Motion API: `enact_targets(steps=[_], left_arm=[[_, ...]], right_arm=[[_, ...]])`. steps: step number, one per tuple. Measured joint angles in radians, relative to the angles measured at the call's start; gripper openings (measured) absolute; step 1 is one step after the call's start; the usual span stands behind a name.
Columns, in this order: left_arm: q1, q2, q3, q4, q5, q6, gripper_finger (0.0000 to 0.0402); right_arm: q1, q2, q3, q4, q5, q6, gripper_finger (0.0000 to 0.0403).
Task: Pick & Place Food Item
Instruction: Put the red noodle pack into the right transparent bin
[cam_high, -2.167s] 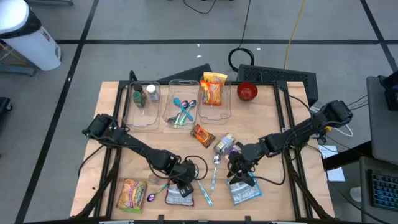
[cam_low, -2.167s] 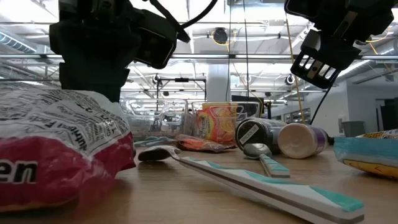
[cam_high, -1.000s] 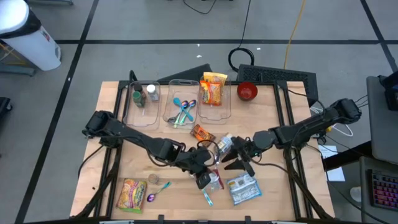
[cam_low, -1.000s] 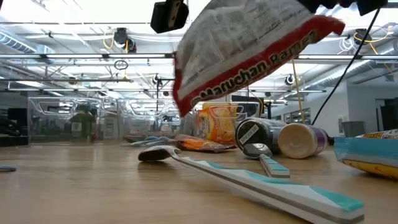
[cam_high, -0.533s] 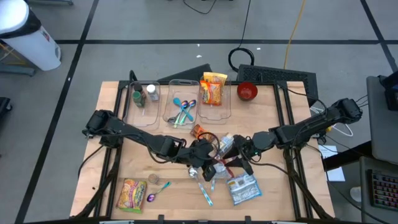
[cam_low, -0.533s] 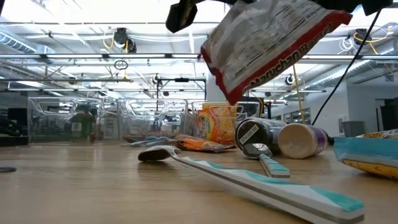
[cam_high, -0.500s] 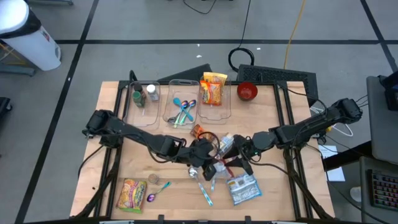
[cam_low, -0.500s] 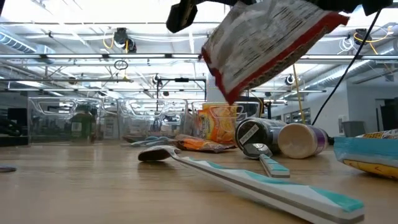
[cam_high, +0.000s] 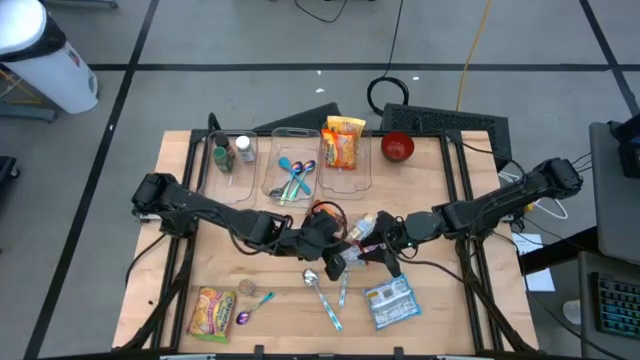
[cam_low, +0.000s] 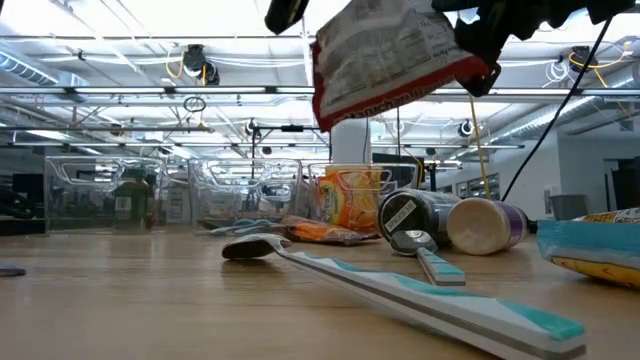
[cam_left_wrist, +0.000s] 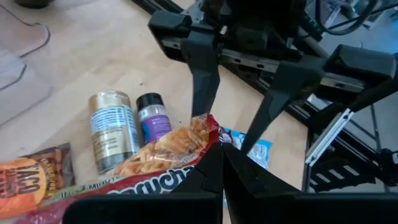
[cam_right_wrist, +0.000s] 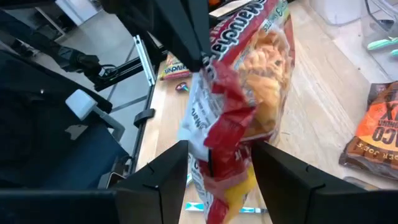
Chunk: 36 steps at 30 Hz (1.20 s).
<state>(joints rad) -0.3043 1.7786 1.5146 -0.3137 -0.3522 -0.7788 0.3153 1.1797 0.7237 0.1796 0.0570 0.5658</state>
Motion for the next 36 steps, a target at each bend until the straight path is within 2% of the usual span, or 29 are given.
enact_targets(steps=[3, 6, 15, 22, 29, 36], left_arm=[[0.002, 0.002, 0.000, -0.003, 0.003, 0.009, 0.0000], [0.002, 0.002, 0.000, -0.003, 0.006, 0.009, 0.0000], [0.007, 0.002, 0.000, -0.004, 0.008, 0.018, 0.0000], [0.011, 0.002, 0.000, -0.003, 0.021, 0.033, 0.0013], [0.075, 0.002, 0.000, 0.007, 0.171, 0.063, 0.0046], [0.146, 0.002, 0.000, 0.117, 0.426, 0.068, 0.0127]], right_arm=[[0.000, 0.000, 0.000, 0.002, 0.001, -0.002, 0.0166], [0.000, 0.000, 0.000, 0.003, -0.001, -0.002, 0.0146], [0.000, 0.000, 0.000, 0.002, -0.007, -0.017, 0.0013], [0.000, 0.000, 0.000, 0.003, -0.017, -0.037, 0.0002], [-0.004, -0.036, 0.000, -0.029, -0.060, -0.066, 0.0001], [-0.015, -0.127, 0.000, -0.207, -0.064, -0.114, 0.0000]])
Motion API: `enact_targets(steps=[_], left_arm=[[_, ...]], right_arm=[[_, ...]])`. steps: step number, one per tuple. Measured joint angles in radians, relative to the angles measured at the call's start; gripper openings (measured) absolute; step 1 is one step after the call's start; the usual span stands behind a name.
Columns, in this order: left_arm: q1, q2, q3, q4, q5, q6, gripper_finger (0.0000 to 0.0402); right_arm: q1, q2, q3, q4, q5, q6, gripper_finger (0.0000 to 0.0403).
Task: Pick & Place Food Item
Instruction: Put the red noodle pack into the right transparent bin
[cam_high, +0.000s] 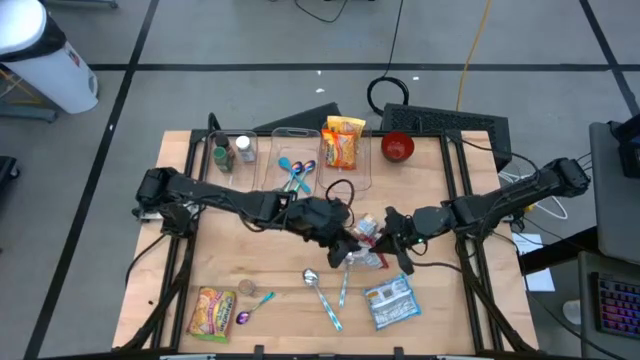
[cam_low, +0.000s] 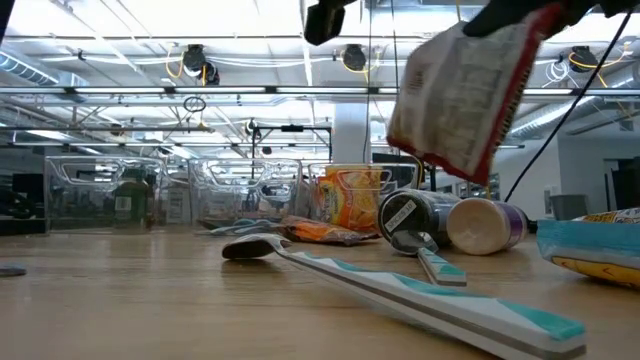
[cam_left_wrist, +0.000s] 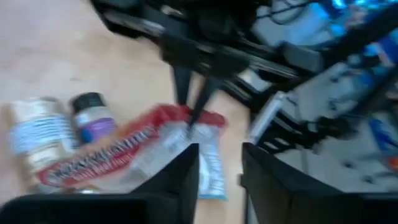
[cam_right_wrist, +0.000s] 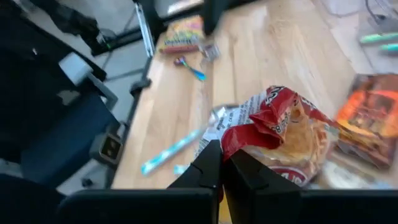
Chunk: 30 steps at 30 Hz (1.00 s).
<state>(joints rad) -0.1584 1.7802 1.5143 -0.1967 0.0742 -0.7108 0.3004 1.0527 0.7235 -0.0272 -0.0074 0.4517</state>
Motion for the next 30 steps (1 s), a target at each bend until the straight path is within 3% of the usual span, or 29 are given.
enact_targets(steps=[9, 16, 20, 26, 30], left_arm=[[0.071, 0.000, 0.000, 0.113, 0.171, -0.049, 0.0204], [0.093, 0.000, 0.000, 0.369, 0.276, -0.074, 0.0209], [0.115, 0.000, 0.000, 0.375, 0.316, -0.121, 0.0209], [0.149, 0.000, 0.000, 0.373, 0.471, -0.265, 0.0209], [0.159, 0.000, 0.000, 0.379, 0.536, -0.298, 0.0209]], right_arm=[[0.063, -0.104, 0.026, -0.178, -0.047, -0.050, 0.0000], [0.157, -0.034, 0.242, -0.437, -0.035, -0.233, 0.0000], [0.187, 0.051, 0.404, -0.649, 0.030, -0.392, 0.0000], [0.200, 0.199, 0.615, -0.996, 0.186, -0.723, 0.0000], [0.199, 0.263, 0.663, -1.076, 0.320, -0.958, 0.0000]])
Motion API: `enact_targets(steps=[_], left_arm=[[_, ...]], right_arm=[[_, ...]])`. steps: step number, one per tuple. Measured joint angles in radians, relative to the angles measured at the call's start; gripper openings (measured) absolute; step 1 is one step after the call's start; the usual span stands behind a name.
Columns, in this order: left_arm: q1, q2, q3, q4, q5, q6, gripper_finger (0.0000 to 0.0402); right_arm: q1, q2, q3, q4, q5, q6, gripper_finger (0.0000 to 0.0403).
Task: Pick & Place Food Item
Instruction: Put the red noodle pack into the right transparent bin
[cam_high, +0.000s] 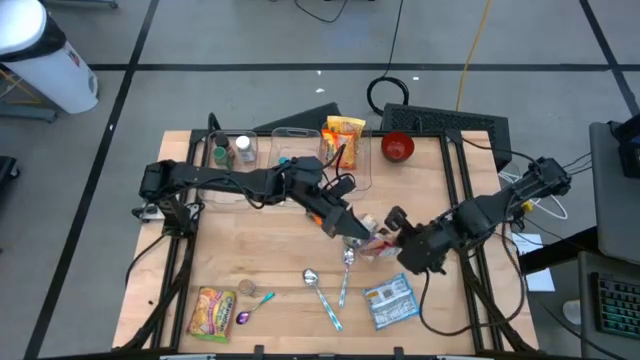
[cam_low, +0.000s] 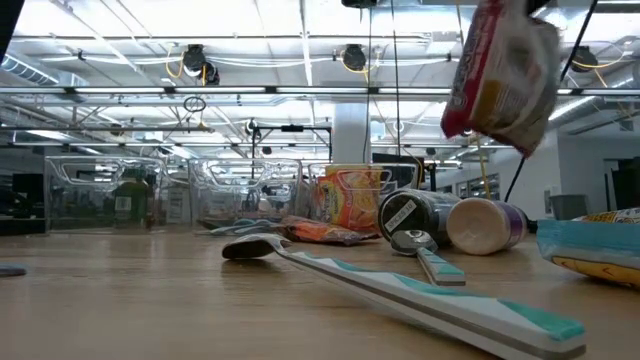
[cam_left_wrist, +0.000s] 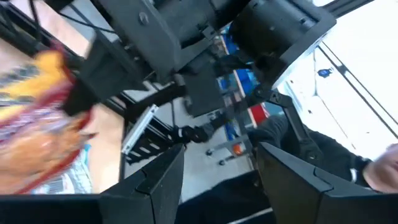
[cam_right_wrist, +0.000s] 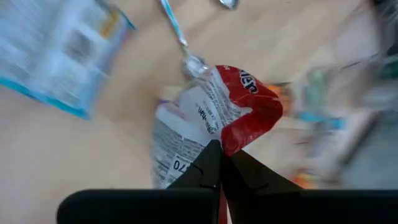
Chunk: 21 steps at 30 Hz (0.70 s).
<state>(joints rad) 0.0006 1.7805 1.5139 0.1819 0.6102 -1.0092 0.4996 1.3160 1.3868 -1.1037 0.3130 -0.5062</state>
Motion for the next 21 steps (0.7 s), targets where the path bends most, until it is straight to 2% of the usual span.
enact_targets(steps=[3, 6, 8, 13, 21], left_arm=[[0.000, 0.000, 0.000, 0.006, 0.028, -0.018, 0.0209], [0.001, 0.000, 0.000, 0.003, 0.075, -0.021, 0.0209], [0.006, 0.000, 0.000, 0.003, 0.126, -0.021, 0.0209], [0.029, 0.000, 0.000, 0.003, 0.231, -0.042, 0.0209], [0.066, 0.000, 0.000, 0.002, 0.267, 0.025, 0.0209]], right_arm=[[0.000, 0.023, 0.000, 0.042, 0.113, -0.189, 0.0000], [0.000, 0.030, 0.000, 0.138, 0.257, -0.380, 0.0000], [0.000, 0.026, 0.001, 0.229, 0.313, -0.482, 0.0000], [0.000, 0.003, 0.002, 0.427, 0.340, -0.671, 0.0000], [-0.025, 0.002, 0.002, 0.498, 0.337, -0.772, 0.0000]])
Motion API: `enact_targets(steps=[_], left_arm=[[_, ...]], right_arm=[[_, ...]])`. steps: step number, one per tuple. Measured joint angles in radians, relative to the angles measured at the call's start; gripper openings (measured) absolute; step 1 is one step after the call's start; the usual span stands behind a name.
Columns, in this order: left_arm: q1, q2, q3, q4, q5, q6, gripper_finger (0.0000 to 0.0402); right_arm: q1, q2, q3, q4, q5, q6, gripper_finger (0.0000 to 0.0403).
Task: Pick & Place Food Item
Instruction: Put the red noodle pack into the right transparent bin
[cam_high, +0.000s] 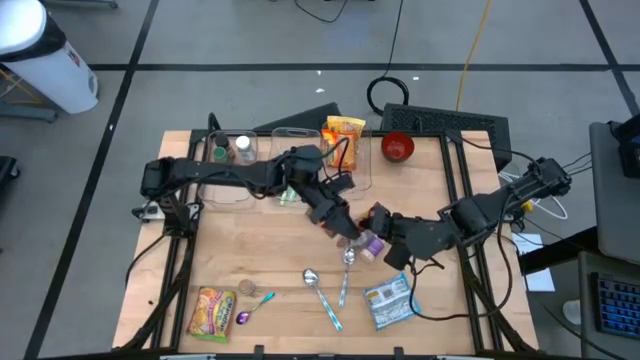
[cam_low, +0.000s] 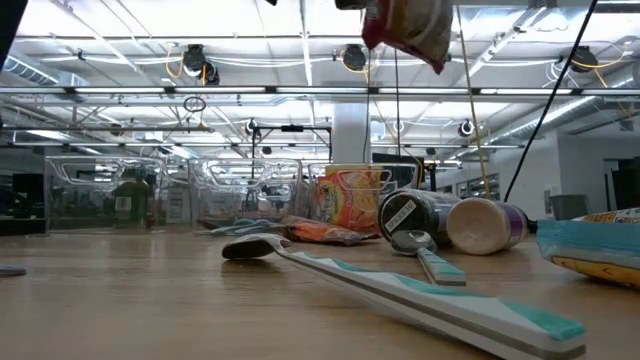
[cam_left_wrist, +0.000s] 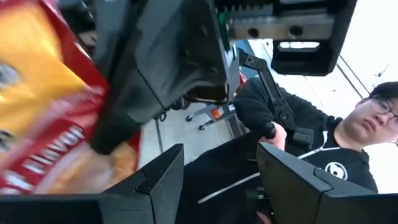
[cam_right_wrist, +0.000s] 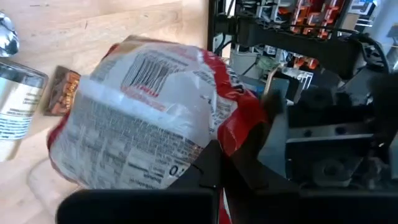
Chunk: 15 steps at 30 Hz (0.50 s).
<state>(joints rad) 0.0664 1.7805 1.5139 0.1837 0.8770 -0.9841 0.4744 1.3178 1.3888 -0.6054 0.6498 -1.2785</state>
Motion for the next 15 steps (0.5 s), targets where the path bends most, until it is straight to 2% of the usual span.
enact_targets(steps=[6, 15], left_arm=[[0.046, 0.000, 0.000, 0.000, 0.038, 0.022, 0.0209], [0.044, 0.000, 0.000, 0.000, 0.049, 0.041, 0.0209]], right_arm=[[-0.022, 0.000, 0.000, 0.003, -0.025, 0.022, 0.0000], [-0.084, 0.000, 0.000, 0.001, -0.026, 0.065, 0.0000]])
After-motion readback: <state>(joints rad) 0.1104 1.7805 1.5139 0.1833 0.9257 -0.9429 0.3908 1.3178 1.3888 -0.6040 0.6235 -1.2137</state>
